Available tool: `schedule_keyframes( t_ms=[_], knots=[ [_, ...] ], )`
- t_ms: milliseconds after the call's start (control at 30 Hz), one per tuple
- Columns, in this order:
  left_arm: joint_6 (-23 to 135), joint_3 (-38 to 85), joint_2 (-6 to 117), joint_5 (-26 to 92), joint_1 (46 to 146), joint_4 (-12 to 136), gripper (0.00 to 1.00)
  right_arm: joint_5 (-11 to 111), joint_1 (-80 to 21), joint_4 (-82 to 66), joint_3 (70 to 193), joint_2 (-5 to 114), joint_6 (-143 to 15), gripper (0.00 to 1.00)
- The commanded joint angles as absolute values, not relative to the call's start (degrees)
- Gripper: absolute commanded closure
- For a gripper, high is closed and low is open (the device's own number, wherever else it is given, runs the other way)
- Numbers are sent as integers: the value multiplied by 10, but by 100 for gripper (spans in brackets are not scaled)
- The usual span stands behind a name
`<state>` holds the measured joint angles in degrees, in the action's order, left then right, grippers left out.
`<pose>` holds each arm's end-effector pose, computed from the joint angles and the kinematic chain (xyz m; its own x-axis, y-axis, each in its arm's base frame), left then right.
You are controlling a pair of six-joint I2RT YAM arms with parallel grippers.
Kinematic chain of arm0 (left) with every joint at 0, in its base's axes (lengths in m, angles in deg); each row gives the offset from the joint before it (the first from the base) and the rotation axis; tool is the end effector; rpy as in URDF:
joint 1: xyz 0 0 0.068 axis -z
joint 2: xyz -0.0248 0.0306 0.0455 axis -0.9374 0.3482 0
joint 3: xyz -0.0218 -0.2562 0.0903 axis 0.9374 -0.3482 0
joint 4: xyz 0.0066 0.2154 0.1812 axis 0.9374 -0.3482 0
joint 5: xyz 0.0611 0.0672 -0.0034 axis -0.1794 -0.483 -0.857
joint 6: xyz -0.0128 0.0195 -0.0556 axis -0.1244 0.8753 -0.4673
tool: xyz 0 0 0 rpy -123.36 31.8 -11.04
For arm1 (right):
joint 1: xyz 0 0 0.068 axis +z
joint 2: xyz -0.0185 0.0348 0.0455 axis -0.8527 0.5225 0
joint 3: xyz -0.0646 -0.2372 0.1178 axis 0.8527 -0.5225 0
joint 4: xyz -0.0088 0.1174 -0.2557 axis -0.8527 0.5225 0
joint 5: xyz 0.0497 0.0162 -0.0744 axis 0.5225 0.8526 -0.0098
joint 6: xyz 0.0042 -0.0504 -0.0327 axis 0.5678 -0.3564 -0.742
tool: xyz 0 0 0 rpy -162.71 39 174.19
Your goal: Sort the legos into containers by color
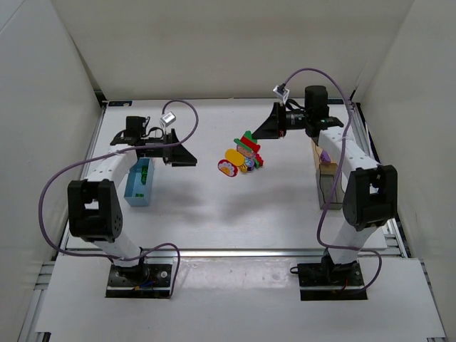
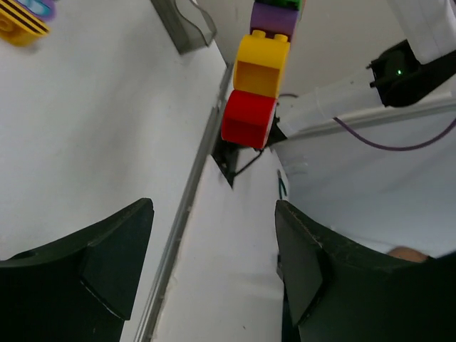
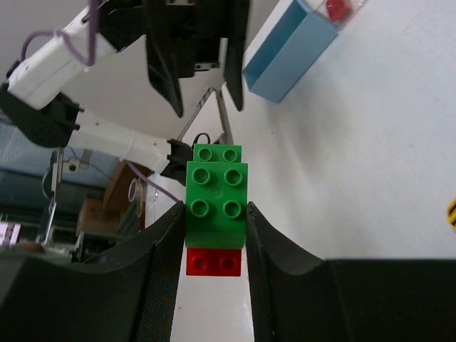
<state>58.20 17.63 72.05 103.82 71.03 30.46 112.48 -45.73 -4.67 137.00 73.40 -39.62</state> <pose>0.3420 -0.0522 0.2488 -0.9006 -0.0094 -0.4345 0.4259 0.1797 -0.8867 0.3997 0.1337 0.3115 -0.7938 -0.0023 -0.6082 -0.6007 0.1587 0.7835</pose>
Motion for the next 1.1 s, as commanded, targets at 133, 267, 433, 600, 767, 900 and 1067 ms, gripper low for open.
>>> schedule_keyframes(
  t_ms=[133,267,433,600,767,900,1067],
  knots=[
    [781,275,771,1158,760,103,20,1154,-422,-82,1412,746,-371,100],
    [997,333,809,1172,769,-66,19,1153,-415,-97,1418,752,-366,100],
    [1222,401,869,1172,776,-296,19,1153,-412,-102,1419,755,-363,100],
    [1255,403,876,1172,784,-313,19,1152,-408,-105,1425,758,-358,100],
    [1280,405,876,1173,797,-328,19,1150,-405,-106,1427,760,-358,100],
    [1291,415,876,1173,803,-339,20,1150,-398,-108,1428,761,-358,100],
    [1287,421,876,1173,807,-341,20,1150,-396,-109,1432,769,-361,100]
  ],
)
